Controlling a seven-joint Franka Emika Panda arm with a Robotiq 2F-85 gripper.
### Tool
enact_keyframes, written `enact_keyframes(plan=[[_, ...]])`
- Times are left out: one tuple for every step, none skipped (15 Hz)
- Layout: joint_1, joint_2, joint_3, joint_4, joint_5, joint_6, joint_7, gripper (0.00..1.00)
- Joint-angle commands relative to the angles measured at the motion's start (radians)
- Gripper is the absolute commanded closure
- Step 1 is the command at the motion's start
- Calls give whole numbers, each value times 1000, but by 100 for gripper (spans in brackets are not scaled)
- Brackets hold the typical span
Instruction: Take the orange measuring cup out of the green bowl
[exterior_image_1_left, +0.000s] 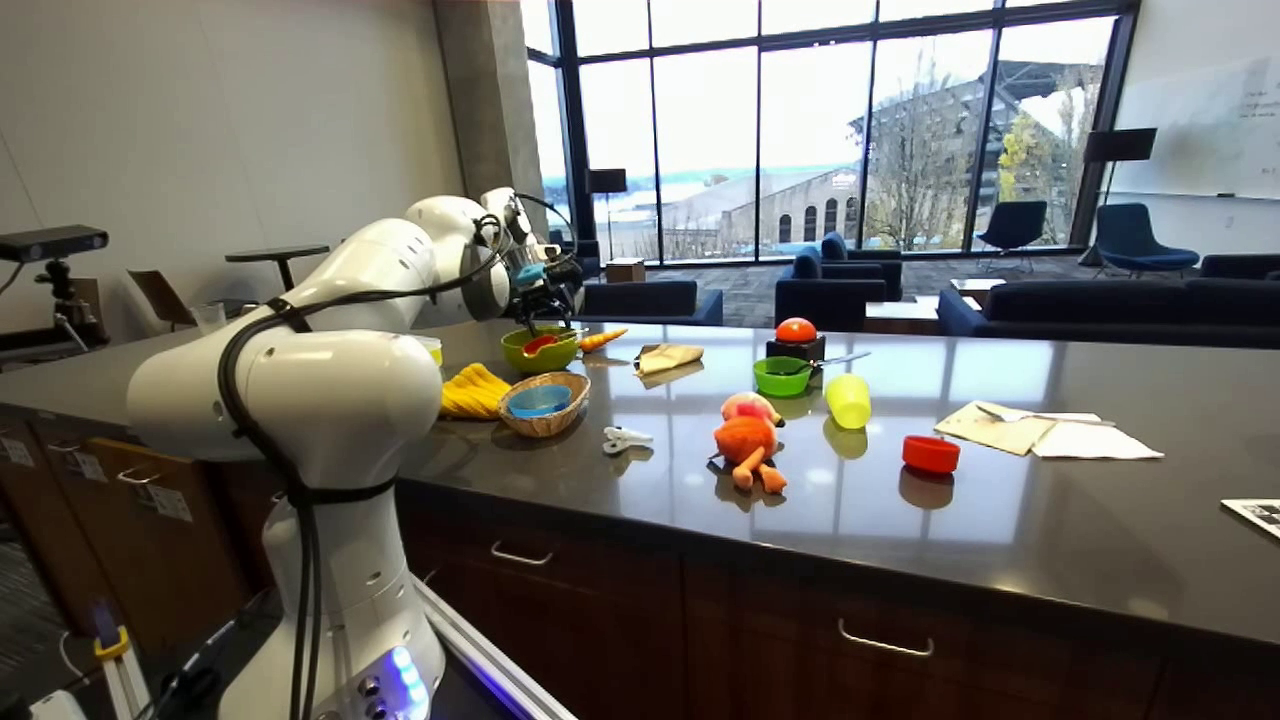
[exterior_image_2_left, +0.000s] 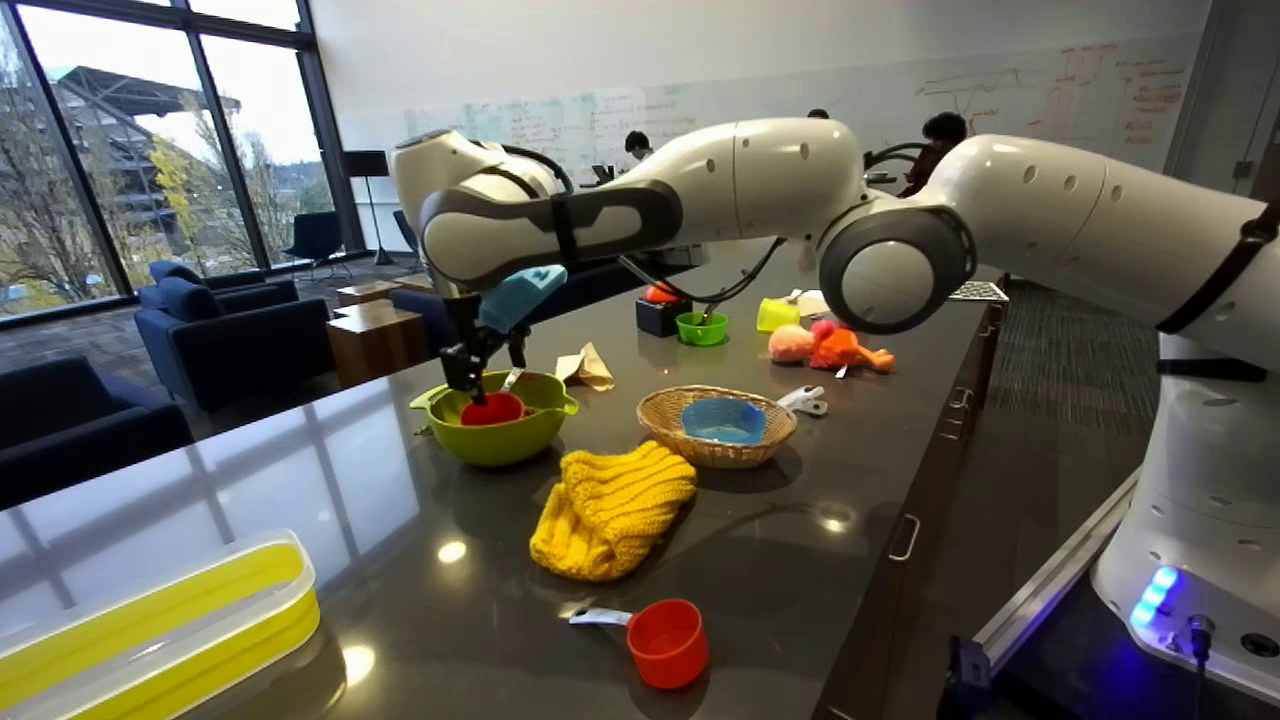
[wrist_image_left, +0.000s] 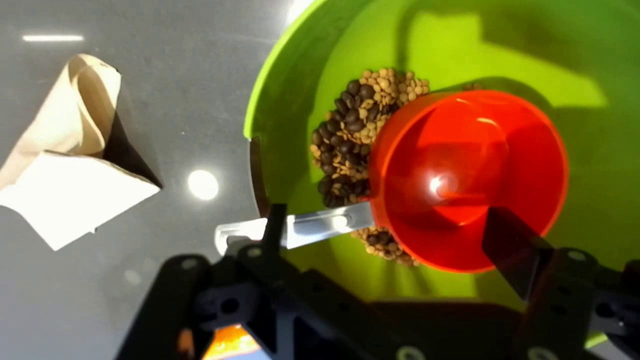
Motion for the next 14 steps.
enact_keyframes(plan=[[5, 51, -33, 95, -6, -68, 133, 0], [8, -24, -37, -45, -7, -22, 172, 0], [8, -24, -38, -47, -4, -31, 193, 0], [2, 58, -38, 94, -1, -97, 198, 0], [7, -19, -39, -49, -2, -48, 225, 0], [7, -17, -38, -49, -2, -57, 239, 0], [1, 64, -39, 92, 0, -120, 239, 0], [8, -10, -42, -50, -5, -71, 264, 0], [8, -7, -41, -50, -4, -79, 273, 0], [3, 73, -43, 91, -3, -142, 270, 0], [2, 76, -44, 93, -3, -156, 275, 0], [6, -1, -41, -50, -3, -110, 296, 0], [5, 3, -42, -48, -4, -111, 300, 0], [5, 6, -43, -48, -4, -113, 306, 0]])
